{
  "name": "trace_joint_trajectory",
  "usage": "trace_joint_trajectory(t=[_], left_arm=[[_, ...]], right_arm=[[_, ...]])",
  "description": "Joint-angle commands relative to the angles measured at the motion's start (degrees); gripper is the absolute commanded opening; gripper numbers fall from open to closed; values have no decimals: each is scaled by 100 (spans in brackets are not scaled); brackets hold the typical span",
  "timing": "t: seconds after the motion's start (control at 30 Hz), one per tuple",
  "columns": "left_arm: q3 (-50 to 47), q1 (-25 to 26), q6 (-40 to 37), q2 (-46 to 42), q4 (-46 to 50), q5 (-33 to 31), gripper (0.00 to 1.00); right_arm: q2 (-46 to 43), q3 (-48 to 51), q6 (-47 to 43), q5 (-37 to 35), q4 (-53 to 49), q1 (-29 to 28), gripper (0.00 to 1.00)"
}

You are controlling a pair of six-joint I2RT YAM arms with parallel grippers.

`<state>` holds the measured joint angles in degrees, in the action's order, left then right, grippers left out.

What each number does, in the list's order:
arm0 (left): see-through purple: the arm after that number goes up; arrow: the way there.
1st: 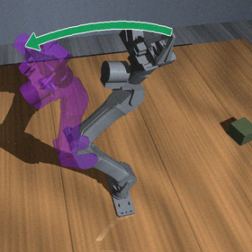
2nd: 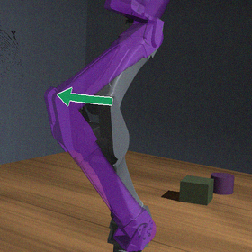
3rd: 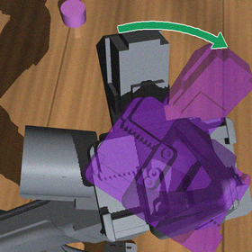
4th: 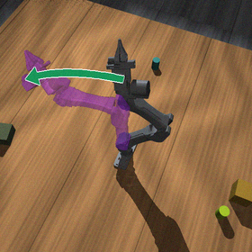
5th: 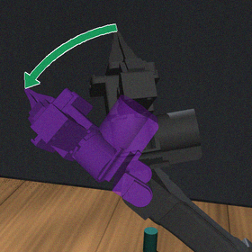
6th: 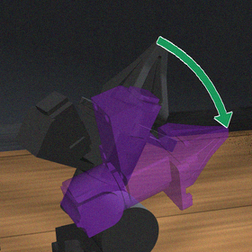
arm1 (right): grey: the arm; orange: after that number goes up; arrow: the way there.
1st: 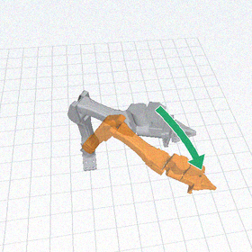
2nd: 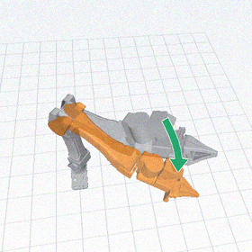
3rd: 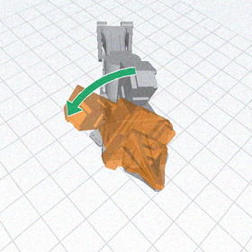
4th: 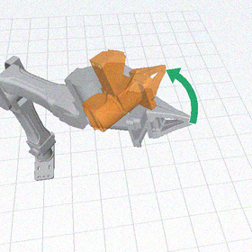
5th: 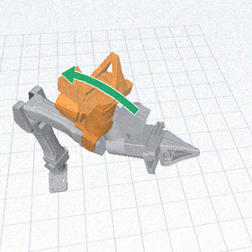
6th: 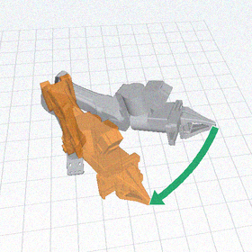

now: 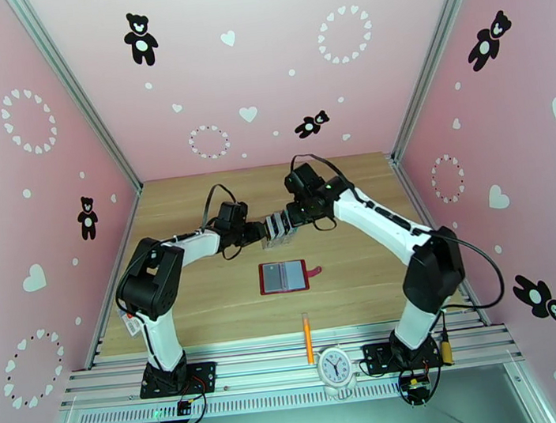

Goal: Put the credit cards into the card holder

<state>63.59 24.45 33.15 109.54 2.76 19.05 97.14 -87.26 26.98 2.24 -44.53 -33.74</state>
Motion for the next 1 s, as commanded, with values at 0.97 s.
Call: trace_joint_trajectory(t=[0.97], left_arm=[[-1510,663,-704,-2446,1360,-949,51]], right_arm=[[-2285,4552,2298,2209,3983,-25,0]])
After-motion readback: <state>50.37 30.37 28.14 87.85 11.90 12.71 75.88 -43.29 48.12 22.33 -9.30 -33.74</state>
